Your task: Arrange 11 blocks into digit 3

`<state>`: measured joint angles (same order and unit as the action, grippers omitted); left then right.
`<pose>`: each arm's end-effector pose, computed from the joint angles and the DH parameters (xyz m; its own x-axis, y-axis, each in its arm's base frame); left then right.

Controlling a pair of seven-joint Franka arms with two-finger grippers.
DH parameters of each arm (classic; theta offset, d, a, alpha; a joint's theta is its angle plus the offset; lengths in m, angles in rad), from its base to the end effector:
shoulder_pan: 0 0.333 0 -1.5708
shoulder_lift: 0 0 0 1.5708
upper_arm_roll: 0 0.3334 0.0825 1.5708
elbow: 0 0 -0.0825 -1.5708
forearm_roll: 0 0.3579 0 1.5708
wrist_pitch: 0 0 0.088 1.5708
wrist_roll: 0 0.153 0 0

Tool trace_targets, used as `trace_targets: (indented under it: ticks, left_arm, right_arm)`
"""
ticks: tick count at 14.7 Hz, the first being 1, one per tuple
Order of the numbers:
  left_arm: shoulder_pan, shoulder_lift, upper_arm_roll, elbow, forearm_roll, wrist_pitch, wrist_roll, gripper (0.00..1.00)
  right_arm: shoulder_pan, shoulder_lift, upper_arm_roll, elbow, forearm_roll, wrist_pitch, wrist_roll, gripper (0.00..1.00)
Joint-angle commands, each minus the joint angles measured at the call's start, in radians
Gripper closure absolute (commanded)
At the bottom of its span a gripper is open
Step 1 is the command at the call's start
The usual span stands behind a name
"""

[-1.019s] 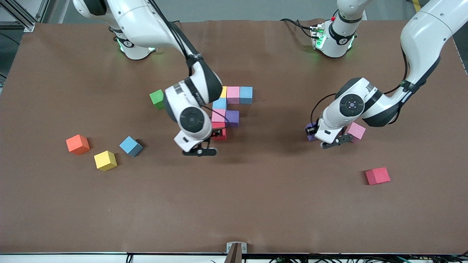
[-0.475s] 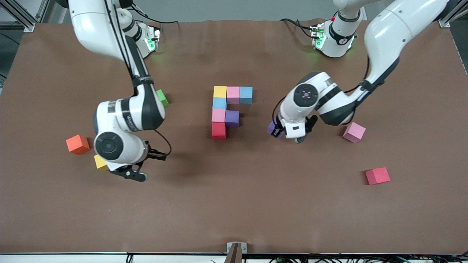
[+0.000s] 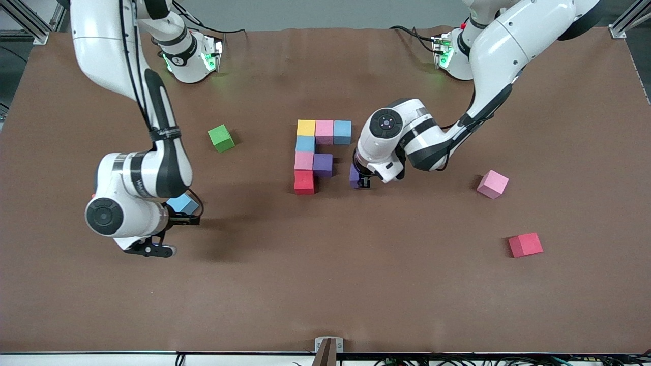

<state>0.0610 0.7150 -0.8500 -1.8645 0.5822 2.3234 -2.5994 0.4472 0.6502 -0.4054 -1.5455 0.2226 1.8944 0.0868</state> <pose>0.4829 -0.4019 0.2254 0.0285 0.9948 -0.0979 0.9988 -0.0324 -0.0378 0.6442 0.0846 0.2580 0.9665 -0.1037 -0.2347 -0.0884 -0.9933 0.0747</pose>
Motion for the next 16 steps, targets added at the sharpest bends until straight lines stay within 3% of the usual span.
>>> trace_targets:
  ticks: [1,7,10,16]
  left_arm:
    - [-0.007,0.020,0.008,0.007,0.001,0.036,-0.089,0.70]
    - [-0.038,0.027,0.008,0.004,0.001,0.063,-0.191,0.70]
    - [-0.038,0.043,0.008,0.005,0.004,0.066,-0.180,0.70]
    - [-0.067,0.055,0.008,-0.002,0.010,0.080,-0.154,0.70]
  right_arm:
    - [-0.060,-0.040,0.020,-0.091,0.020,0.022,-0.044,0.00]
    - [-0.099,-0.067,0.083,-0.119,0.017,-0.003,-0.271,0.00]
    - [-0.101,-0.076,0.086,-0.137,0.018,-0.003,-0.201,0.00]
    - [-0.101,-0.121,0.106,-0.221,0.007,0.006,-0.256,0.00]
